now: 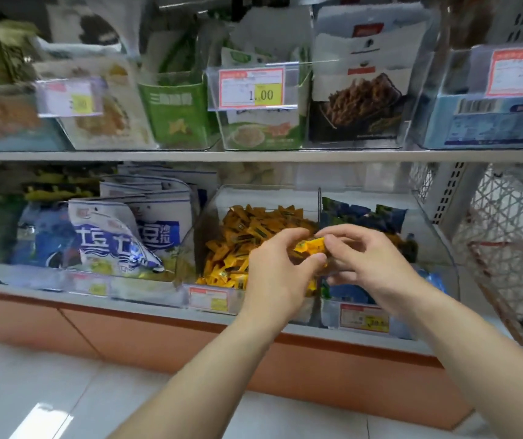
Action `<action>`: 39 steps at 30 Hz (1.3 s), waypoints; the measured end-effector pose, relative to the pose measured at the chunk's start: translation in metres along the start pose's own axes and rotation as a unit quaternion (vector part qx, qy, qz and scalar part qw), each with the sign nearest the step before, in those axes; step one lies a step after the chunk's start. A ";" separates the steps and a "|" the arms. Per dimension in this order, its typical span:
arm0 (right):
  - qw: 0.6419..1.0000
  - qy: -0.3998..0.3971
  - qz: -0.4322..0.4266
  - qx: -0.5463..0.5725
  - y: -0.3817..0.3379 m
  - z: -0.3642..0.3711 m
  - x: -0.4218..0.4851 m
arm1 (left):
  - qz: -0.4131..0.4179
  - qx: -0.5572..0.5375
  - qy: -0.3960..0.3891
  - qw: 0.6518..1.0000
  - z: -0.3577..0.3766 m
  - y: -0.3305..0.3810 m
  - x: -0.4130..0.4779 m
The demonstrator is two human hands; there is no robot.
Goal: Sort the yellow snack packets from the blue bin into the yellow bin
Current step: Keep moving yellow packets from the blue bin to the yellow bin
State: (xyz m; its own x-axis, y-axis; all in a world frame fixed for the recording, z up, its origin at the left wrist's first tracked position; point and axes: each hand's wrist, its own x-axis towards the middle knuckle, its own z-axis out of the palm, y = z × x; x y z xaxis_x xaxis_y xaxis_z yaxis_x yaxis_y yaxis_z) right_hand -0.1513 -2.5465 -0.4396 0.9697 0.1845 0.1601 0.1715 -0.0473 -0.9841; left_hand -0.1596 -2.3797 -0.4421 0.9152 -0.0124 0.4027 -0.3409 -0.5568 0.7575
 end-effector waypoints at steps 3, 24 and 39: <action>0.999 0.016 -0.011 -0.049 0.000 0.013 0.024 | -0.017 0.027 0.043 0.999 -0.008 -0.018 0.008; 0.799 -0.057 0.168 -0.575 0.036 -0.130 0.121 | 0.106 0.204 -0.111 0.967 0.069 -0.032 0.008; 0.890 0.138 0.001 -0.435 0.017 -0.114 0.081 | 0.136 0.239 -0.128 0.953 0.077 -0.035 0.018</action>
State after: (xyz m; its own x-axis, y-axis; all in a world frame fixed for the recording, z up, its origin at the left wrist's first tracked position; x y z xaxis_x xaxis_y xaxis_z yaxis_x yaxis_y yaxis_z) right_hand -0.0498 -2.6445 -0.4348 0.9551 -0.0586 0.2904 0.1237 -0.8118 -0.5707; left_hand -0.1147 -2.4240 -0.5006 0.8508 -0.3778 0.3653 -0.4913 -0.8186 0.2977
